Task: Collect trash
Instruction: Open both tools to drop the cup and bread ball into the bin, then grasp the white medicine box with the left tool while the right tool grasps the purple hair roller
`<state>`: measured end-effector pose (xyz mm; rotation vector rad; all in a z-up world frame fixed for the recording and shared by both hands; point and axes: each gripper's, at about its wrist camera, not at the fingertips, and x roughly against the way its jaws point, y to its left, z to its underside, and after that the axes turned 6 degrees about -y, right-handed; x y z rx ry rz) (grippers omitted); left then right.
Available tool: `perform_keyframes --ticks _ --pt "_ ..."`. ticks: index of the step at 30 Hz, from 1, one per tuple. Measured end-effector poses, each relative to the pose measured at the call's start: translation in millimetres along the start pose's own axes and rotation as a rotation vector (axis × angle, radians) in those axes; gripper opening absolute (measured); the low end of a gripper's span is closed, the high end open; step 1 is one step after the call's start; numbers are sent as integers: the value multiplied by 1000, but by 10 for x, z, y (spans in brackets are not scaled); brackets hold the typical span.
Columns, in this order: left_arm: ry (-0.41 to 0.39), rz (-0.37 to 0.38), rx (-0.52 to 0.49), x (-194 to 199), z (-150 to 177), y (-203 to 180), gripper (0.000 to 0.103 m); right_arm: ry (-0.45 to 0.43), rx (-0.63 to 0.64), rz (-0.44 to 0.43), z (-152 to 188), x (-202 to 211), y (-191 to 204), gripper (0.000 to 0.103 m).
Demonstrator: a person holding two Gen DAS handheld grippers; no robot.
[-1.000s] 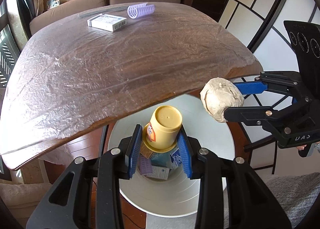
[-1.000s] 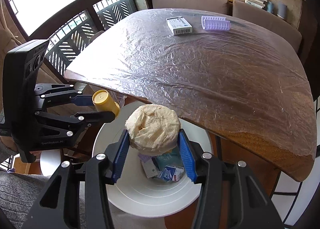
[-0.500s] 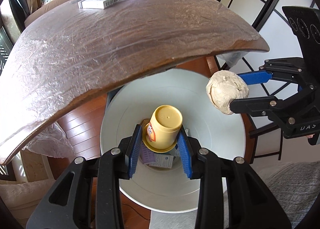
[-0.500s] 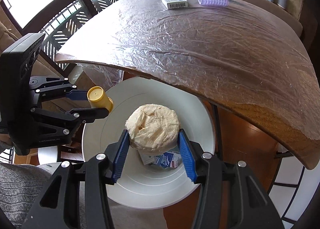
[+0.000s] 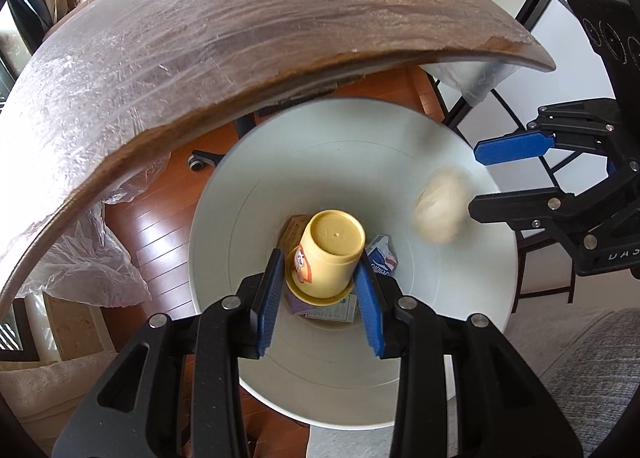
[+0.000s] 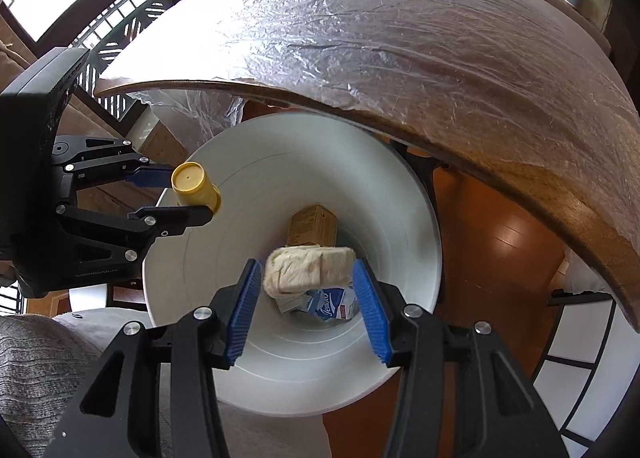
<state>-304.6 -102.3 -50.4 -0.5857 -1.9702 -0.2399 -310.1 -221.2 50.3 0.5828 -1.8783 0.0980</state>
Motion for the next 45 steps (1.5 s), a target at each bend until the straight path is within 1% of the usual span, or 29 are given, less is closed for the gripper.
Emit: perform_keyframes --ticks 8,11,13,14,15,19,21,22,24,25,26,27,29,30,33,34,35,36,37,38,39,40,41,43,45 --pt "44 -11 -12 -189 -2 10 37 33 -9 8 9 -199 -9 48" --pt "65 1 -13 -280 6 12 37 45 -13 10 43 -240 -16 48" --pt "72 -18 -14 -334 29 6 40 48 -16 8 49 -251 -19 48" --pt "76 -27 -7 -351 33 18 49 49 -17 9 53 -257 -21 48" --pt "72 -24 2 -352 34 35 57 50 -19 9 62 -261 -35 48" --pt "79 -30 9 -404 37 72 62 52 -25 12 71 -282 -61 48" --pt "78 -35 5 -412 55 77 70 52 -30 15 78 -286 -74 48" --pt "75 -40 3 -406 52 71 73 50 -34 16 77 -286 -85 48" --pt "62 -50 2 -372 44 70 83 41 -44 9 81 -275 -94 58" --pt "57 -54 3 -358 46 73 85 33 -48 7 81 -257 -110 67" --pt "53 -59 5 -335 45 69 87 20 -52 7 76 -228 -114 71" --pt "52 -64 7 -305 39 65 87 7 -53 6 63 -189 -115 73" --pt "48 -69 17 -233 25 79 87 -23 -54 10 43 -86 -118 81" --pt "43 -69 24 -172 17 92 87 -50 -54 18 26 -6 -118 82" --pt "-28 -40 42 178 -41 88 87 -129 -58 38 -51 268 -116 86" --pt "-56 -31 45 314 -77 72 87 -180 -54 56 -100 424 -107 89" --pt "-103 -19 51 502 -135 70 87 -230 -52 76 -148 557 -102 97" --pt "-146 -13 58 648 -188 74 94 -290 -49 108 -201 698 -97 99" --pt "-202 -21 65 810 -258 93 100 -379 -47 161 -270 877 -97 99" --pt "-280 -49 73 984 -342 123 102 -444 -50 196 -326 997 -105 99" --pt "-347 -78 80 1105 -414 156 102 -504 -58 227 -399 1108 -125 99" --pt "-401 -115 89 1195 -515 215 102 -543 -71 236 -485 1182 -161 99" --pt "-420 -135 96 1222 -598 278 102 -560 -80 223 -567 1218 -208 99" --pt "-412 -133 123 1176 -798 424 102 -535 -88 202 -814 1184 -320 99" --pt "-383 -118 180 1062 -1037 592 102 -516 -83 248 -1035 1111 -378 99"
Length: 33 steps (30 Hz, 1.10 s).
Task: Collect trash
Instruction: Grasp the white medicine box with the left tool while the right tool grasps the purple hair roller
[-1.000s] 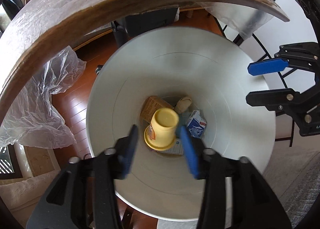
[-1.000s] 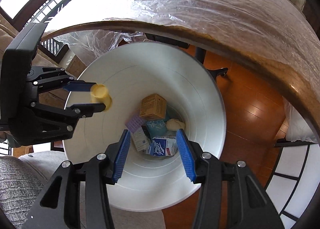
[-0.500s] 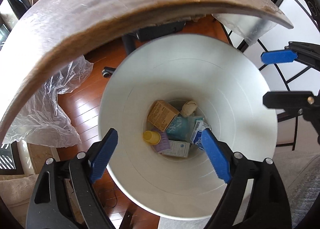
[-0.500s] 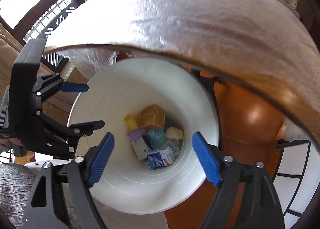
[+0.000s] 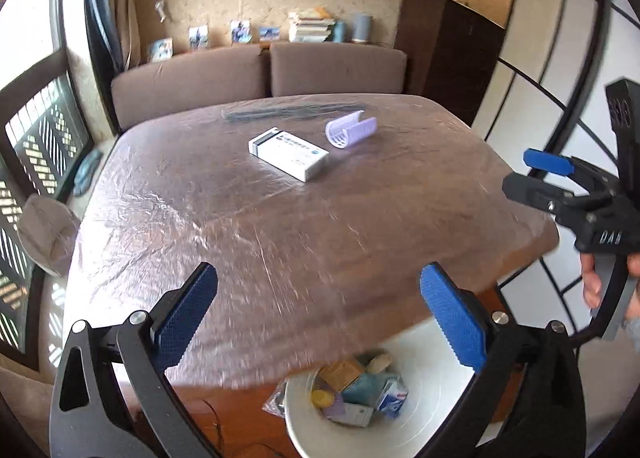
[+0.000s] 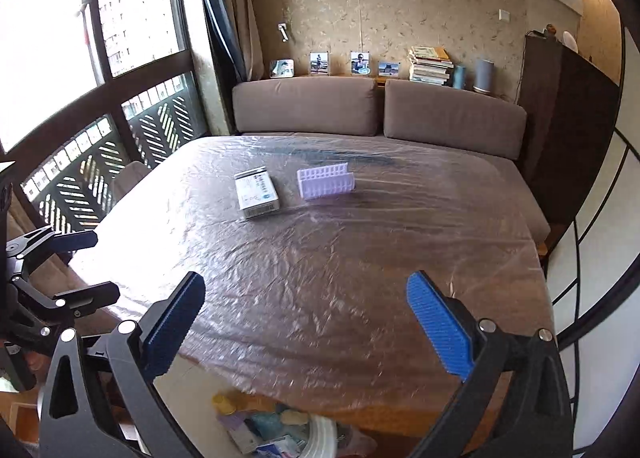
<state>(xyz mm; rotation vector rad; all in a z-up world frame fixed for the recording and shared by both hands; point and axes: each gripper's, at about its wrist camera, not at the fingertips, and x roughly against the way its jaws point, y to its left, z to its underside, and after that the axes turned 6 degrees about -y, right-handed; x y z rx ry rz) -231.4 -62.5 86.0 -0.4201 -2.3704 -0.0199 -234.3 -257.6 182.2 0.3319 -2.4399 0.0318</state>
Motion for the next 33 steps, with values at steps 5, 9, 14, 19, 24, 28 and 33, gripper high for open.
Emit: perform_keyframes --ticks 5,9,14,19,24,28,33 --pt "19 -32 59 -548 -348 101 102 28 -3 54 -376 -602 -70 99" --pt "58 -97 40 -948 -536 54 102 78 24 86 -599 -1161 -141 99" --pt "103 -143 56 -1394 -650 8 102 159 28 88 -755 -1824 -232 99" --pt "126 -159 97 -1711 -700 56 102 209 14 64 -829 -2280 -295 99" --pt "134 -194 117 -1902 -759 98 91 242 -10 39 -844 -2578 -377 98" --pt "132 -211 135 -1993 -795 127 84 256 -18 3 -846 -2722 -402 89" --pt "112 -228 119 -2017 -852 124 60 258 -38 -22 -825 -2770 -420 72"
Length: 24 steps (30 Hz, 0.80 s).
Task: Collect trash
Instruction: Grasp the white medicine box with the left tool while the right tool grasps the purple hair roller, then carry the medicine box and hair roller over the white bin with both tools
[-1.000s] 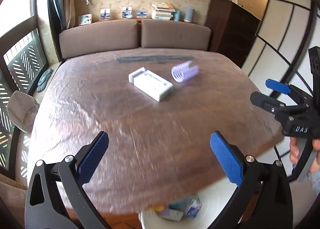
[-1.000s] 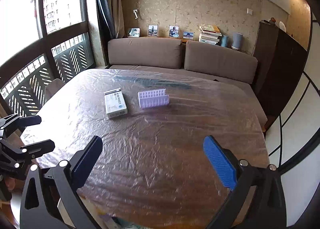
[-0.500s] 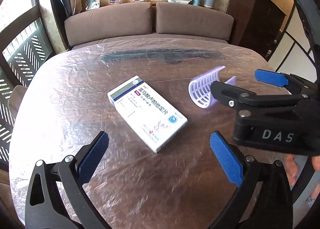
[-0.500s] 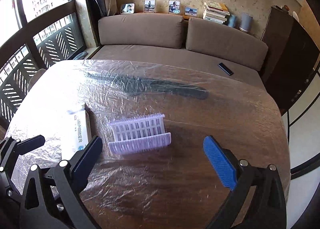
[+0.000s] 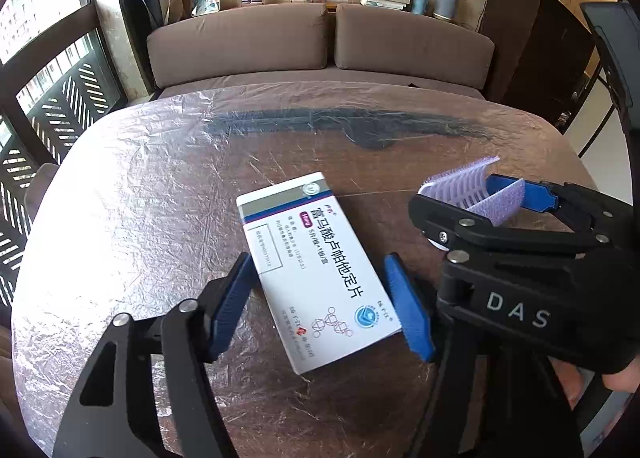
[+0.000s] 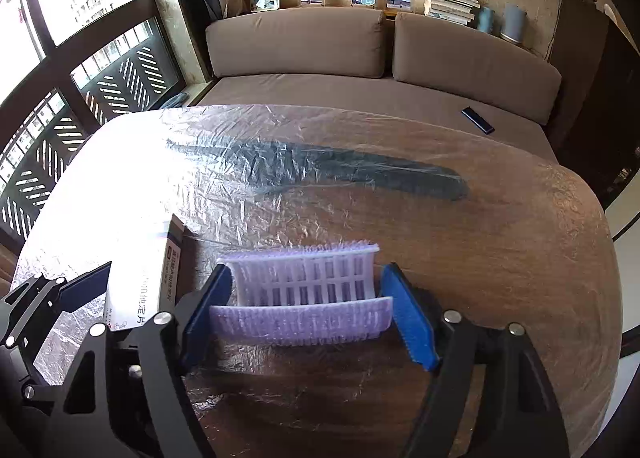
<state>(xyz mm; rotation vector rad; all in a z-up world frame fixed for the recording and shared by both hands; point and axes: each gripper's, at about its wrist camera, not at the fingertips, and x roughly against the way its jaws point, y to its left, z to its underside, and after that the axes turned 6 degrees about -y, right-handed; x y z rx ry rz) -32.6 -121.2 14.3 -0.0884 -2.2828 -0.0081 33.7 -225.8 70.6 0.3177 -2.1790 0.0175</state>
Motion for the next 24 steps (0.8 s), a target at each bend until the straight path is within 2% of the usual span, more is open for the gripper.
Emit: perform_keyframes --ticks 2,16,24 --pt "-7 9 5 20 -4 10 52 -11 -8 -4 8 19 -9 72" --pt "-69 91 14 248 27 97 52 -77 -57 -42 85 366 -47 72" --pt "-82 133 -12 484 144 141 52 -74 -50 -50 318 698 -38 72"
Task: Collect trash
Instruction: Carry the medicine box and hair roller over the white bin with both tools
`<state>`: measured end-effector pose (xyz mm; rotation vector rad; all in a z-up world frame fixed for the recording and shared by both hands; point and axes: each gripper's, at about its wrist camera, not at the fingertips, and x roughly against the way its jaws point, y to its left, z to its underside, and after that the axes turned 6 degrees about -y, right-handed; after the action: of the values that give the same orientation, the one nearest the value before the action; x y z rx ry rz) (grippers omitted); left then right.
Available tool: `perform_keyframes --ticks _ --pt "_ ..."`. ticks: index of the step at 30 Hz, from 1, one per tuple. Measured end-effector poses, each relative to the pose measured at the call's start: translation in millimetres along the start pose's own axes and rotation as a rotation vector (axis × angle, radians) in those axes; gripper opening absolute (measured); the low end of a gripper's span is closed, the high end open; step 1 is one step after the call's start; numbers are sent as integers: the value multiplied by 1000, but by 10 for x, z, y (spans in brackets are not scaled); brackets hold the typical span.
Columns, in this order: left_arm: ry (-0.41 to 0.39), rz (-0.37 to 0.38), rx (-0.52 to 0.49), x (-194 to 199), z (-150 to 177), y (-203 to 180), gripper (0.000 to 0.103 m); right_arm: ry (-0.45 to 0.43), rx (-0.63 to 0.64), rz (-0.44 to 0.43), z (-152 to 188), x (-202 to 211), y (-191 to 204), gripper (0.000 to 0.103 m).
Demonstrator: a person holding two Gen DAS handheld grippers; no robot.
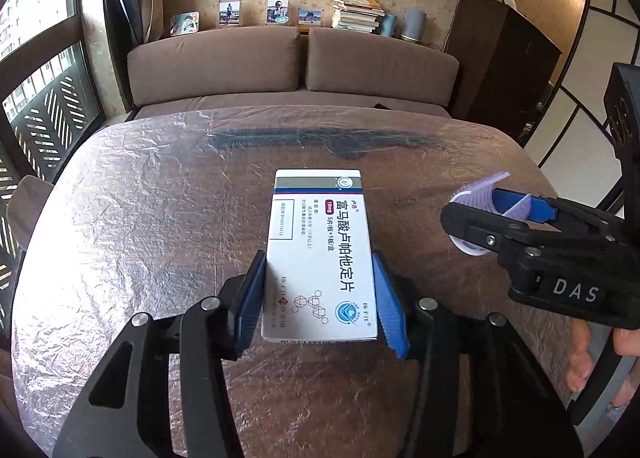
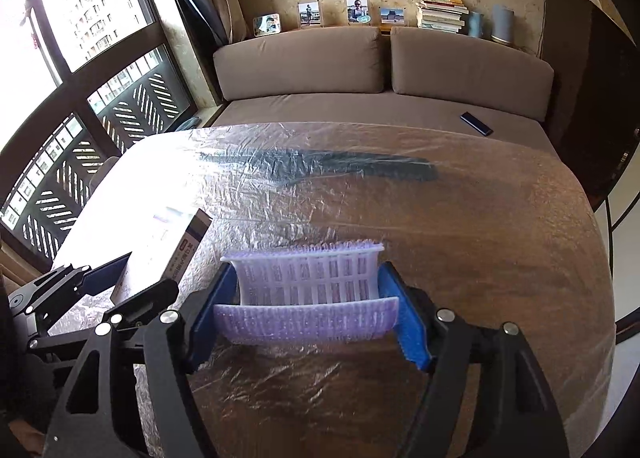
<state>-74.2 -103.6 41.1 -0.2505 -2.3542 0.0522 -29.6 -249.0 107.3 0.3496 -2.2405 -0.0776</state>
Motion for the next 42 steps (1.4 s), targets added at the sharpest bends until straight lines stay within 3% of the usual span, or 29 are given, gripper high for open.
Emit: perform_keyframes --ticks 15,42 --pt "-1 95 -79 605 333 -92 52 3 46 4 436 608 161 72" --pt "11 186 -209 1520 1074 -130 52 18 43 -93 1267 1539 394 72"
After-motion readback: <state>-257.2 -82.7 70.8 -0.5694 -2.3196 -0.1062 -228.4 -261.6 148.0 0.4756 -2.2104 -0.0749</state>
